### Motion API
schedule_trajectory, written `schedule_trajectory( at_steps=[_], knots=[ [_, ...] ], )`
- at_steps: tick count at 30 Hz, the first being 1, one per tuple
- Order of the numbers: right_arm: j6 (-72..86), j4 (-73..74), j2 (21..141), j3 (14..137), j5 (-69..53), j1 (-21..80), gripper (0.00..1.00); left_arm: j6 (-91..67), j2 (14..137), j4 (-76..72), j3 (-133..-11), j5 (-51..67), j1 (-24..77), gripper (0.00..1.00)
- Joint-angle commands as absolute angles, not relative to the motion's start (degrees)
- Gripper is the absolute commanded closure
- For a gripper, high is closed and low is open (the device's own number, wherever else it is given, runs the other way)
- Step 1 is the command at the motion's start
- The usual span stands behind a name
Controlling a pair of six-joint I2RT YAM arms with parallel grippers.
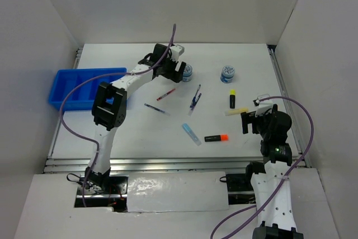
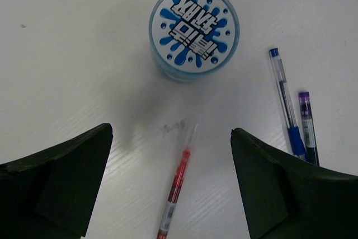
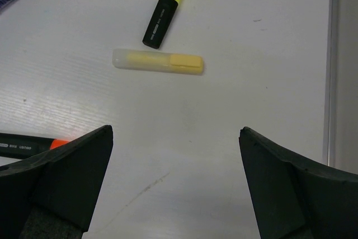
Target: Sort the stationery into containers
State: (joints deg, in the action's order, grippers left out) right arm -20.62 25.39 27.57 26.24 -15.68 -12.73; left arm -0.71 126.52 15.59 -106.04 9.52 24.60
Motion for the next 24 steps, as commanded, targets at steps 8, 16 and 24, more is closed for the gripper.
schedule_trajectory(
  at_steps=[8, 16, 24],
  knots=[
    [-20.7, 25.0, 28.7, 27.4, -15.7, -13.5, 0.0, -3.3, 134.5, 10.2, -114.8, 12.2, 27.2, 0.01],
    [-20.7, 25.2, 29.2, 27.5, -15.7, -14.0, 0.0, -3.5, 138.9, 6.4, -117.6, 7.9, 28.2, 0.01],
    [-20.7, 25.0, 29.5, 27.4, -15.7, -14.3, 0.0, -3.8, 140.2, 3.6, -119.1, 6.1, 28.3, 0.01]
  ],
)
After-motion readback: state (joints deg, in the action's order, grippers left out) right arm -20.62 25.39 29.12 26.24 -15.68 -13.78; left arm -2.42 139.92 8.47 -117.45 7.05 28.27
